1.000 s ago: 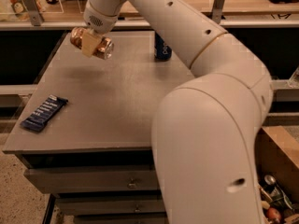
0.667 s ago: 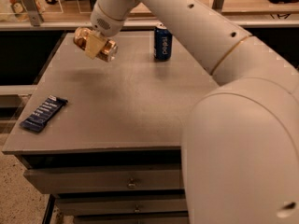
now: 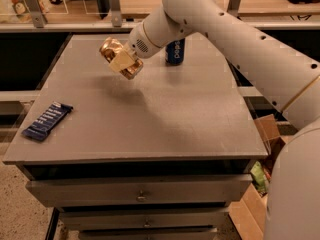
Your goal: Place orange can upright
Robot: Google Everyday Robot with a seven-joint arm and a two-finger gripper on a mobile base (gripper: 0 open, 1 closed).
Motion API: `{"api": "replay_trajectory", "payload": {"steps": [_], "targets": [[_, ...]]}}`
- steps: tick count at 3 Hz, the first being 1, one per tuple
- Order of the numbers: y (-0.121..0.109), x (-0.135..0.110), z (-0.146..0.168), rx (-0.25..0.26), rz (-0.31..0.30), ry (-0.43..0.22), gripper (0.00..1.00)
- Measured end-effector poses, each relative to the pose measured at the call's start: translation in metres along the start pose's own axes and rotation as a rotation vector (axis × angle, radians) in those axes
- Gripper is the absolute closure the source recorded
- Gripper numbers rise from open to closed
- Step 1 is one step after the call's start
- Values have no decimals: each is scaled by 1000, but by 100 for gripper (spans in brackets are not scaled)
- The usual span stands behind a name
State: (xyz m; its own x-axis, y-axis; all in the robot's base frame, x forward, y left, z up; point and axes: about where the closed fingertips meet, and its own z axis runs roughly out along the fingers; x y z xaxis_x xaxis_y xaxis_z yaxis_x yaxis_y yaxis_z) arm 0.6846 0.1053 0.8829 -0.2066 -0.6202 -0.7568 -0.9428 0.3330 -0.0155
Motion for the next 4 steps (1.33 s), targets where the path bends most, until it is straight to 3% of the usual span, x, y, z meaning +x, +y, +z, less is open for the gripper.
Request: {"api": "replay_trajectory", "payload": {"steps": [2, 4], "targets": [[1, 0, 2, -1, -10, -34, 100], [15, -10, -8, 33, -83, -190, 100]]}}
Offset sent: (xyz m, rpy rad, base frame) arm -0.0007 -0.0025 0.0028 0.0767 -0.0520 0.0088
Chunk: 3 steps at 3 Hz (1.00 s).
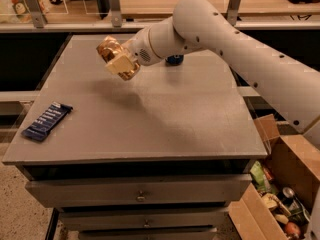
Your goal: Place orange can upright
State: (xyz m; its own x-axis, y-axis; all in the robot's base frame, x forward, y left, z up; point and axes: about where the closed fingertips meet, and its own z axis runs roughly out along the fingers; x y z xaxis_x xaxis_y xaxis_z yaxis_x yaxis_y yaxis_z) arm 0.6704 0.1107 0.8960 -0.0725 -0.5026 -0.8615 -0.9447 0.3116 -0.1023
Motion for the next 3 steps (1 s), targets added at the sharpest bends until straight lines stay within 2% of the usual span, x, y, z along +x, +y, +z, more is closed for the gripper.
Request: {"api": "replay_trajectory", "payload": {"steps": [2, 3], "targets": [[14, -9, -9, 38, -29, -126, 100], [16, -4, -16, 32, -1, -194, 100]]}}
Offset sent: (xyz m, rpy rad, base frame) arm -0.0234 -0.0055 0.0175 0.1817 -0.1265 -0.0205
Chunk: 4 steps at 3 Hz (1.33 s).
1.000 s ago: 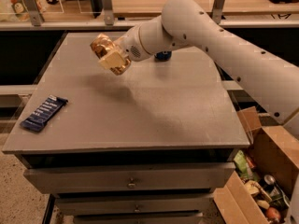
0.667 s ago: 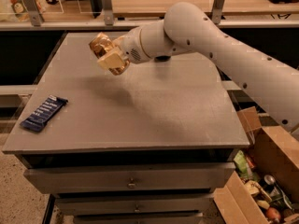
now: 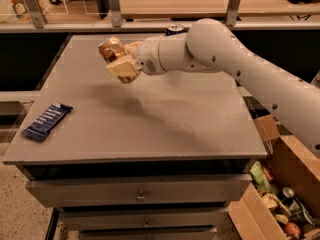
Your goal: Place orange can upright
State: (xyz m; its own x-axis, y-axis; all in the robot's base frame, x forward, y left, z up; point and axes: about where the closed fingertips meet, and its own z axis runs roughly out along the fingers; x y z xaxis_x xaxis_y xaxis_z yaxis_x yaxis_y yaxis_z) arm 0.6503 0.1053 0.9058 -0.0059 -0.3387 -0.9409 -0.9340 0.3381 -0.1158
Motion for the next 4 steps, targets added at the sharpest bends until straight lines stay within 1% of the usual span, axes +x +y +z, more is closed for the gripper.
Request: {"api": "replay_trajectory", "payload": {"steps": [2, 4], "targets": [[0, 5, -20, 0, 56, -93, 100], [-2, 11, -48, 31, 105, -164, 100]]}}
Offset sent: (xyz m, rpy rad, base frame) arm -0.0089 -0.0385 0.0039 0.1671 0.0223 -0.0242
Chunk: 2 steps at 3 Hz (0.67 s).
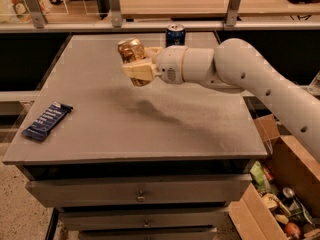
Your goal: Place orange can upright
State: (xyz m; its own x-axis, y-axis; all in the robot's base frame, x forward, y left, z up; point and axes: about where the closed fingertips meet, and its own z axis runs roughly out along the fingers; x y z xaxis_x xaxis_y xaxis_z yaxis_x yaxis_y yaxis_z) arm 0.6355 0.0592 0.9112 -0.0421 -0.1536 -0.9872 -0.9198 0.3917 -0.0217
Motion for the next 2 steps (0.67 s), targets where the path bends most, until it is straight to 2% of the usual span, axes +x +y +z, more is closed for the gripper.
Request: {"api": "replay_trajectory", "payload": {"steps": [2], "targets": [[-9, -4, -28, 31, 15, -41, 100]]}}
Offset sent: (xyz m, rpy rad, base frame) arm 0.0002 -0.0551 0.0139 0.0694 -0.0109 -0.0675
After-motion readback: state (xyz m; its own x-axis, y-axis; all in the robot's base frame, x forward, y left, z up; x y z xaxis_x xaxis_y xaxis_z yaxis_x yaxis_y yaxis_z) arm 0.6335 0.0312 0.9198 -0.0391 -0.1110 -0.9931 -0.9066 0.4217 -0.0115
